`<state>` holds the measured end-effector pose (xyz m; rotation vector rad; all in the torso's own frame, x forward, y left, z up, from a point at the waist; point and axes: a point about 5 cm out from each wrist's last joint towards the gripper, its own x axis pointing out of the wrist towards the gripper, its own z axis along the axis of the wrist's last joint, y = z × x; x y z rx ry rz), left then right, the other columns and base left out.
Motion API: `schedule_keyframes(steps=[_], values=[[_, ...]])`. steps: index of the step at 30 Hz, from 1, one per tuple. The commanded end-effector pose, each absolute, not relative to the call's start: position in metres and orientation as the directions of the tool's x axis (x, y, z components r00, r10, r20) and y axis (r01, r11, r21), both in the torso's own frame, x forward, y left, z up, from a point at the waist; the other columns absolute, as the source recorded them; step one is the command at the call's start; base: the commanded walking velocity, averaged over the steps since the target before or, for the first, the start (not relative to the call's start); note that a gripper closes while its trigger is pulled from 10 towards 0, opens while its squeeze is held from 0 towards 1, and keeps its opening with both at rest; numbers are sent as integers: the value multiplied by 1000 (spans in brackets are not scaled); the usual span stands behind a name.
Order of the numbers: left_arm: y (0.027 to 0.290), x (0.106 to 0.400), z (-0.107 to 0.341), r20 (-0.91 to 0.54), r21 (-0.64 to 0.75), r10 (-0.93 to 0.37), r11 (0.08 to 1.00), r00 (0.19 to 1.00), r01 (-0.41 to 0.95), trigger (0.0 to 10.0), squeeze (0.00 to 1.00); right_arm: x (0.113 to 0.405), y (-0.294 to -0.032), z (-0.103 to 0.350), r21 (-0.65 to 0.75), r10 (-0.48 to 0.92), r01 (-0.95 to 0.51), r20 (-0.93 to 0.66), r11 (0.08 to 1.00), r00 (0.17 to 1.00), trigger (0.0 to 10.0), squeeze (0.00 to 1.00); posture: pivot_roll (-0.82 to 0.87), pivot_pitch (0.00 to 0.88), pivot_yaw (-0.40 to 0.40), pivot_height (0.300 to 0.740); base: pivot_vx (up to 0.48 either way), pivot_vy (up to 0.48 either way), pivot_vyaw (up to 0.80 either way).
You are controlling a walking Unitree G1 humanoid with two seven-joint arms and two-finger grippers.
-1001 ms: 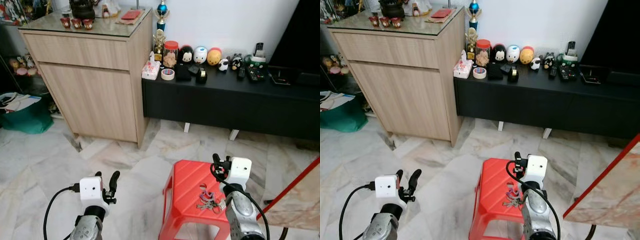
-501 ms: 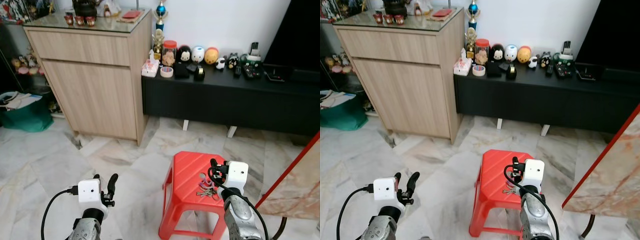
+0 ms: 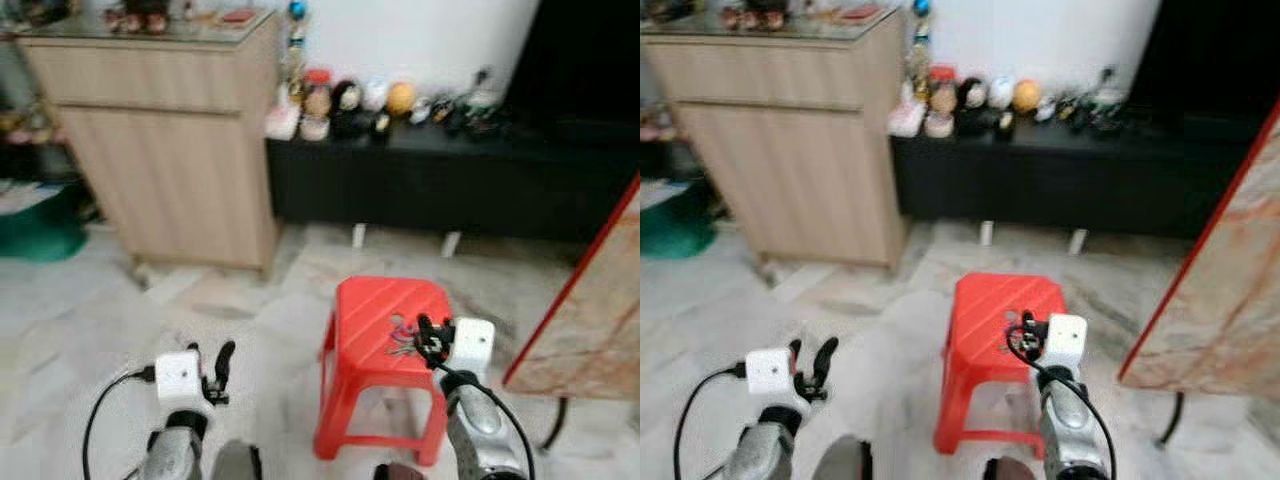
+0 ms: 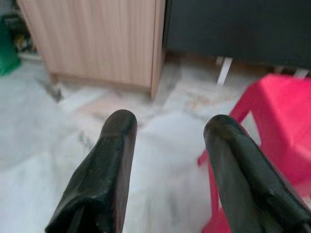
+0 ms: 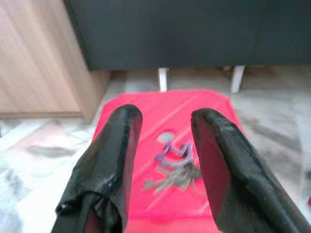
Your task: Hang keys on a hook
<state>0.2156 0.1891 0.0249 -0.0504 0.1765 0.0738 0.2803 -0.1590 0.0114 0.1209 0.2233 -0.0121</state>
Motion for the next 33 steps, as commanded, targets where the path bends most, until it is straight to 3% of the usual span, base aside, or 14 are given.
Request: schedule_keyframes(steps=[1,10,33], values=[[188,223,31,-156,-45,60,997,986,-67,10000,0,283,-158,13,122,9,18,-220,992,975,10000,0,75,4,-56,632,0,0,0],[184,222,30,-164,-57,33,997,986,-43,10000,0,284,-157,12,139,15,18,-235,990,972,10000,0,74,0,-56,632,0,0,0],[180,224,30,-169,-58,12,998,986,-22,10000,0,284,-155,8,146,33,6,-267,989,963,10000,0,78,8,-60,632,312,0,0]])
